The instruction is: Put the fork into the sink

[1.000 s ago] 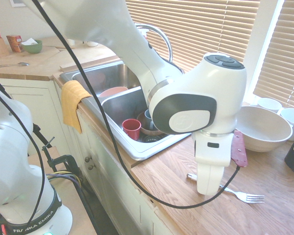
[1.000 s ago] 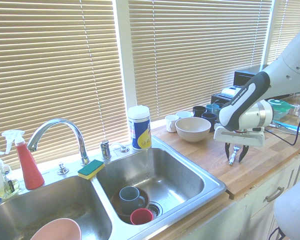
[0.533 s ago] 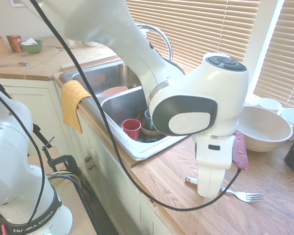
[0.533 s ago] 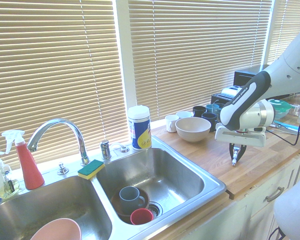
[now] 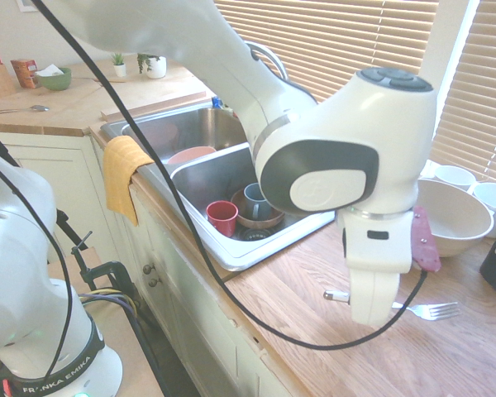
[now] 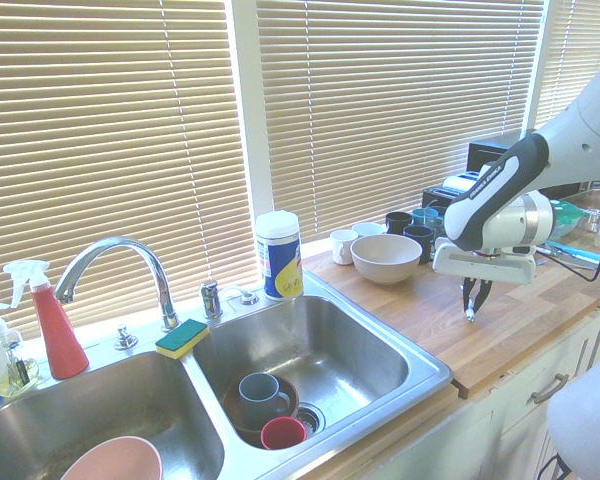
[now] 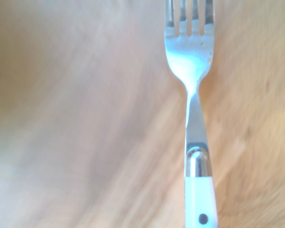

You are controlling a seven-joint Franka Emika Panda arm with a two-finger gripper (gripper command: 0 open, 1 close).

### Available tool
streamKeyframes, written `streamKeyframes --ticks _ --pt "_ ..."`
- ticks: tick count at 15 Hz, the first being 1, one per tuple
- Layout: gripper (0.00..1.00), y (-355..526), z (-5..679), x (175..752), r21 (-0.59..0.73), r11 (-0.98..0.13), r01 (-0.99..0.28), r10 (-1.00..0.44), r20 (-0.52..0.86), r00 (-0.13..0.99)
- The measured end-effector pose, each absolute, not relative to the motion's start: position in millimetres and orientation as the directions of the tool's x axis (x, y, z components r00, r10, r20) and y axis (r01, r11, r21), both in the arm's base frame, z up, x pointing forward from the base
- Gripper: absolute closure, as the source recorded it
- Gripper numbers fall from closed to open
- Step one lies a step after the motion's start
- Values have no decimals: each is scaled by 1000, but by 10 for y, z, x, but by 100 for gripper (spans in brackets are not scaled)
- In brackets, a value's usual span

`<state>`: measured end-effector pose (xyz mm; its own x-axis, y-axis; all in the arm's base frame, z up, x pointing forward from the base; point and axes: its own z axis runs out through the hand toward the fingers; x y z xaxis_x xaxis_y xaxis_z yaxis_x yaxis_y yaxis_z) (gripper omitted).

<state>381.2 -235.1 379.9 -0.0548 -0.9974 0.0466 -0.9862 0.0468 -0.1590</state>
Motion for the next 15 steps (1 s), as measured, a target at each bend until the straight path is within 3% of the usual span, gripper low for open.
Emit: streamKeyframes --ticks 5,11,15 --pt "100 -1396 4626 3982 -164 -252 -954 -967 81 241" --pt "100 -268 4367 4194 -97 -595 -798 -803 115 585" --pt "100 380 3813 4453 -86 -771 -631 -636 150 757"
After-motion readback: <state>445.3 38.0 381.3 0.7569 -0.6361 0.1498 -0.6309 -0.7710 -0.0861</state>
